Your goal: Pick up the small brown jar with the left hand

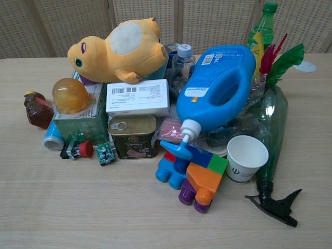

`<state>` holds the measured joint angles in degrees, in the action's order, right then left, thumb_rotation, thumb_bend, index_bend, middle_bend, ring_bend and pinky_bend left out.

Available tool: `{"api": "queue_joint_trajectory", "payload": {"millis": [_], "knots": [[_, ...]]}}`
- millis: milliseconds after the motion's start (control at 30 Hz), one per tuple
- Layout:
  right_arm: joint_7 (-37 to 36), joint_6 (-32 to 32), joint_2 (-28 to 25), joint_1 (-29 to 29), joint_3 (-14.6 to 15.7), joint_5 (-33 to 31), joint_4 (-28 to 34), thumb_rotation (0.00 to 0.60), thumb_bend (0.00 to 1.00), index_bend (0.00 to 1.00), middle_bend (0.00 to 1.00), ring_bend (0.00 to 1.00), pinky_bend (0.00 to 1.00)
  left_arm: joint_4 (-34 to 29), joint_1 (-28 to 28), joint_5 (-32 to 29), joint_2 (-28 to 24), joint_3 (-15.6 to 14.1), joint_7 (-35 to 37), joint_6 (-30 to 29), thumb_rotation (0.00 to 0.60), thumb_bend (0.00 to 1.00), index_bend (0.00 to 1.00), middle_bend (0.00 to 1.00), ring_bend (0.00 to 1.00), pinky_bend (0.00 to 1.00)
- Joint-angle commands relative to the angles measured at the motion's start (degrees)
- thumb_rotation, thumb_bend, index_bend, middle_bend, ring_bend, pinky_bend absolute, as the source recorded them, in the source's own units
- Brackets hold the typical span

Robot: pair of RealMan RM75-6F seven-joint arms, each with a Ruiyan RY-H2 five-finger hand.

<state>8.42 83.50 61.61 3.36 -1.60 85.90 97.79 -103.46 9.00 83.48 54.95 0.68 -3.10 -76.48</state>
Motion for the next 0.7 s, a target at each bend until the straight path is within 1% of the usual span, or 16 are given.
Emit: {"api": "queue_joint_trajectory", "payload": {"millis": [33,200,300,400,533,700], "knots": [[-0.3,0.0,-0.1,0.0,-0.1,-0.1,-0.1,0.272,0.00,0.00,0.00,0.00,0.00,-0.1,0.0,-0.1,-0.1,0.0,-0.1,0.0,0.600,0.00,0.00,0.00,0.00,0.00],[-0.8,-0.1,-0.2,0.0,-0.1,0.0,-0.3,0.279,0.00,0.00,0.00,0.00,0.00,0.0,-0.1,-0.1,-0.5,-0.2,-0.2,0.0,0.600,0.00,0.00,0.00,0.00,0.00],[-1.4,-0.4,-0.3,0.1,-0.3,-0.7,-0.1,0.277,0.00,0.00,0.00,0.00,0.00,0.9,0.1,0.2,-0.8,-0.6,0.6,0.9,0.600,0.00,0.00,0.00,0.00,0.00],[-1.6,-0.8,-0.2,0.4,-0.7,-1.3,0.0,0.279,0.00,0.00,0.00,0.00,0.00,5.2,2.3,2.4,-1.4,-0.9,4.1,4.1,0.600,0.00,0.00,0.00,0.00,0.00],[-1.5,-1.3,-0.1,0.5,-0.8,-1.7,-0.3,0.279,0.00,0.00,0.00,0.00,0.00,12.5,7.2,3.9,-3.1,-0.5,11.9,11.2,0.600,0.00,0.00,0.00,0.00,0.00],[-2.0,-1.2,-0.1,0.4,-1.0,-2.4,-0.6,0.277,0.00,0.00,0.00,0.00,0.00,17.6,11.9,6.7,-3.4,0.5,12.7,14.5,0.600,0.00,0.00,0.00,0.00,0.00]]}}
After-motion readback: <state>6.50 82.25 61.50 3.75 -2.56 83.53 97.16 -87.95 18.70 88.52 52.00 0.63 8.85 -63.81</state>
